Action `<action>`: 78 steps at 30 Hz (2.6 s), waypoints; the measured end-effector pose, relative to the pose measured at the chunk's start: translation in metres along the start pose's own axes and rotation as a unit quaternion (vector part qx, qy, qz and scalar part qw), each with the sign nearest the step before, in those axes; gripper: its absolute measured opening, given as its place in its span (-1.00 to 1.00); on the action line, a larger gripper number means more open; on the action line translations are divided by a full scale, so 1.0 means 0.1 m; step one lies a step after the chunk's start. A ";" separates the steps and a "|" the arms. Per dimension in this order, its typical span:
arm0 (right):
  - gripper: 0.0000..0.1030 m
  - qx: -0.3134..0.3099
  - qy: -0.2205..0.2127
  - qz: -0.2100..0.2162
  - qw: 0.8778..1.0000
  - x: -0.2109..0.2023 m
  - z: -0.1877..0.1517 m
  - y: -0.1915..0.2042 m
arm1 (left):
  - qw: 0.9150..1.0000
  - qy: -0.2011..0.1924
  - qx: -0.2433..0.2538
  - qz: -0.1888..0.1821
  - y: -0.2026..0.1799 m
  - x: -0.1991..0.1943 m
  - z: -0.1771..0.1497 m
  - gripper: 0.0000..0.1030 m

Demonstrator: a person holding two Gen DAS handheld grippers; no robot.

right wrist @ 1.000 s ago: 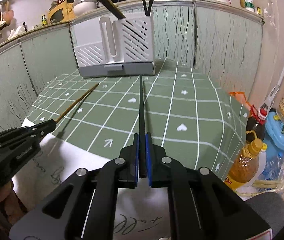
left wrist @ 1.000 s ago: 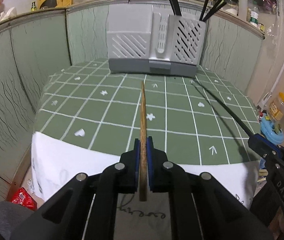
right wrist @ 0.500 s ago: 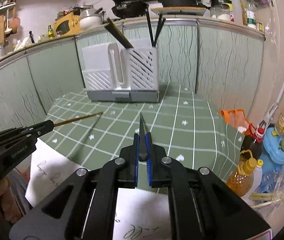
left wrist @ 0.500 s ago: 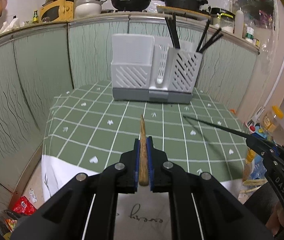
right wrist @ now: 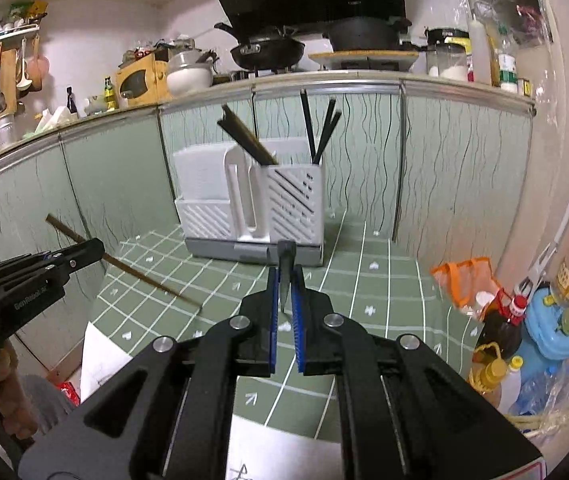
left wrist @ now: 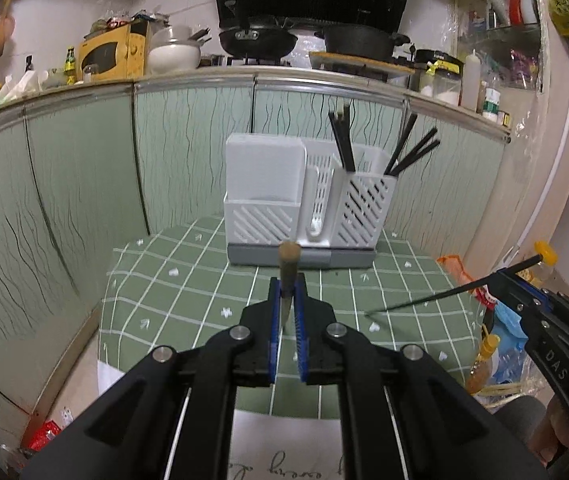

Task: Organize utensils
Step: 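Lift both held chopsticks and carry them up over the white holder, then lower the chopsticks into the holder slots and open the right tool while the left tool opens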

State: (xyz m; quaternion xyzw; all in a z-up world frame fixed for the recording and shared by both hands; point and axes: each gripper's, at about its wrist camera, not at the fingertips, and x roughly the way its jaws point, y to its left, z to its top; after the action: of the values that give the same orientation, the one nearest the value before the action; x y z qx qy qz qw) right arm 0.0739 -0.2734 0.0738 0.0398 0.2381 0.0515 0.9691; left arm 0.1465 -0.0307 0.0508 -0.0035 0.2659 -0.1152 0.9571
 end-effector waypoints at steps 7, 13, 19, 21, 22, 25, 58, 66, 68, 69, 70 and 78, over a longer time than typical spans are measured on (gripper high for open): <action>-0.88 -0.002 -0.016 0.004 1.000 -0.05 0.19 -0.03 | 1.000 -0.012 0.008 -0.013 -0.04 -0.06 0.18 -0.85; -0.88 -0.006 -0.025 0.010 1.000 -0.11 0.34 -0.05 | 0.999 -0.020 0.009 -0.032 -0.04 -0.12 0.30 -0.85; -0.88 -0.008 -0.031 0.017 0.999 -0.18 0.55 -0.11 | 0.998 -0.033 0.021 -0.047 -0.06 -0.16 0.52 -0.85; -0.88 -0.010 -0.033 0.018 0.999 -0.20 0.64 -0.13 | 0.998 -0.036 0.024 -0.051 -0.07 -0.17 0.60 -0.85; -0.88 -0.010 -0.034 0.019 0.999 -0.21 0.69 -0.14 | 0.997 -0.037 0.024 -0.058 -0.07 -0.16 0.67 -0.85; -0.88 -0.011 -0.035 0.021 0.999 -0.23 0.84 -0.18 | 0.996 -0.040 0.030 -0.070 -0.09 -0.17 0.81 -0.85; -0.88 -0.042 -0.024 0.043 0.998 0.57 2.54 -0.27 | 0.989 -0.039 0.073 -0.125 -0.52 0.51 2.30 -0.85; -0.88 -0.008 0.014 0.057 0.998 1.16 2.39 -0.55 | 0.989 -0.002 0.043 -0.140 -0.38 1.08 2.20 -0.85; -0.88 -0.003 0.019 0.059 0.998 1.23 2.35 -0.60 | 0.989 0.006 0.038 -0.142 -0.37 1.18 2.18 -0.85; -0.88 0.000 0.024 0.060 0.998 1.29 2.32 -0.62 | 0.989 0.010 0.035 -0.145 -0.36 1.23 2.17 -0.85; -0.88 0.004 0.027 0.061 0.998 1.34 2.30 -0.65 | 0.988 0.016 0.032 -0.151 -0.36 1.29 2.15 -0.84; 0.58 0.014 0.038 0.052 0.998 1.45 2.17 -0.82 | 0.994 -0.017 0.046 -0.101 -0.29 1.35 2.02 0.85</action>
State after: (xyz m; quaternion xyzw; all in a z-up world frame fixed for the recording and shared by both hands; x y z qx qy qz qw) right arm 0.3094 -0.3489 0.1906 0.0634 0.2728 0.0996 0.9548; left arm 0.3552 -0.0995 0.1578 0.0119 0.2427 -0.2238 0.9439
